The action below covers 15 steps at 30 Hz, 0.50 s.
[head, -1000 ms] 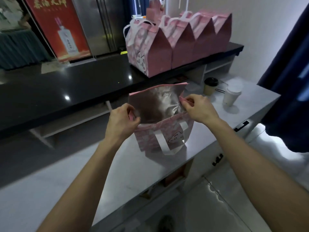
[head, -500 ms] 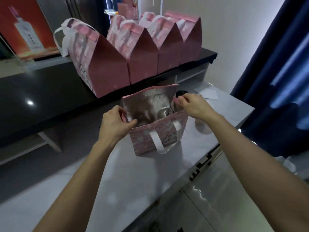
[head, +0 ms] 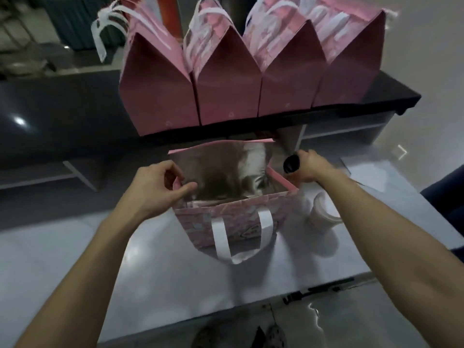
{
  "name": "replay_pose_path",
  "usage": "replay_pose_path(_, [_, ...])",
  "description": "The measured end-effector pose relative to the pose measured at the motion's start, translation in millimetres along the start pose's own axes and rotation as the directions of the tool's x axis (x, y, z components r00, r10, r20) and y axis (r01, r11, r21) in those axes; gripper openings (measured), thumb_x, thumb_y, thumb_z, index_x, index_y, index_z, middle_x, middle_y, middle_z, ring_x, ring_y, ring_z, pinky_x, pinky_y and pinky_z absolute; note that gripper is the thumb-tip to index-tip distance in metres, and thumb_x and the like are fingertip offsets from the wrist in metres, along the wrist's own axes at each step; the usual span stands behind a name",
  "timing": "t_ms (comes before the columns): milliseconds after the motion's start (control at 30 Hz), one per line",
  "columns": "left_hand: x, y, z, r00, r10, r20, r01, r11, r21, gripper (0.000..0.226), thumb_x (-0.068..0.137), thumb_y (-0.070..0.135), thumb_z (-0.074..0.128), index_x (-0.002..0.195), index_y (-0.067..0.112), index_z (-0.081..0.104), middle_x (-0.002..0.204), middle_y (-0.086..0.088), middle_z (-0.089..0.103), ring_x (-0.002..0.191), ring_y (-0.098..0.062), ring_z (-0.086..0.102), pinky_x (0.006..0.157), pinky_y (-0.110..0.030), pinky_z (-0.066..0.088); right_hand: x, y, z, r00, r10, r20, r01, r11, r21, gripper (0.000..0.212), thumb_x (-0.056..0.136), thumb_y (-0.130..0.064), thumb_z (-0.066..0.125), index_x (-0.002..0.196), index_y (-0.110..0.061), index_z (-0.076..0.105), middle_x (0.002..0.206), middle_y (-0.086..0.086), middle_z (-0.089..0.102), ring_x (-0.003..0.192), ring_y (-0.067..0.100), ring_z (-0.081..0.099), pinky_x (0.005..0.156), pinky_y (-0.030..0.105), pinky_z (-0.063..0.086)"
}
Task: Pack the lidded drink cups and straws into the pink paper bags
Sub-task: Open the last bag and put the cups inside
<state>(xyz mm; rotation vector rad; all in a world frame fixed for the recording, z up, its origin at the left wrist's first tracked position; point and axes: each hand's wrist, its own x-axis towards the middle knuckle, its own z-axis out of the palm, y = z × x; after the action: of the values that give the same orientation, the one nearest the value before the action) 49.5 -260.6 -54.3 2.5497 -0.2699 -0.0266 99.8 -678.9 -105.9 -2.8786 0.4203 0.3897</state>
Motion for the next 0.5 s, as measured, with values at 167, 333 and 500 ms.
replay_pose_path(167, [-20.7,13.5,-4.4,0.999,0.005,-0.047,0.003,0.985,0.175,0.044,0.079,0.070,0.082,0.110,0.041,0.069,0.108,0.017,0.055,0.096,-0.009,0.063,0.078,-0.030,0.057,14.4,7.3,-6.7,0.989,-0.093,-0.116,0.097,0.995,0.031,0.092,0.077,-0.057,0.089,0.146,-0.010,0.052,0.137,0.022,0.055,0.126,0.043,0.057,0.101,0.049,0.055])
replay_pose_path(333, [-22.5,20.3,-9.6,0.992,0.094,-0.082,-0.080,0.984,0.158,0.050,0.082,0.059,0.087,0.123,0.036,0.072,0.140,0.012,0.039,0.129,-0.013,0.049,0.106,-0.040,0.054,-19.9,-1.3,-77.3,0.854,-0.051,-0.518,0.230,0.930,0.287,0.100,0.067,-0.075,0.080,0.134,-0.003,0.060,0.133,0.018,0.050,0.127,0.039,0.053,0.108,0.048,0.051])
replay_pose_path(500, [-15.9,21.5,-11.1,0.985,0.157,-0.073,-0.135,0.961,0.243,0.043,0.089,0.051,0.083,0.126,0.031,0.075,0.133,0.010,0.055,0.124,-0.014,0.050,0.110,-0.043,0.046,-93.8,-27.4,-144.8,0.675,-0.071,-0.734,0.487,0.791,0.371,0.094,0.066,-0.093,0.070,0.121,-0.016,0.070,0.118,0.002,0.057,0.100,0.012,0.055,0.085,0.020,0.042])
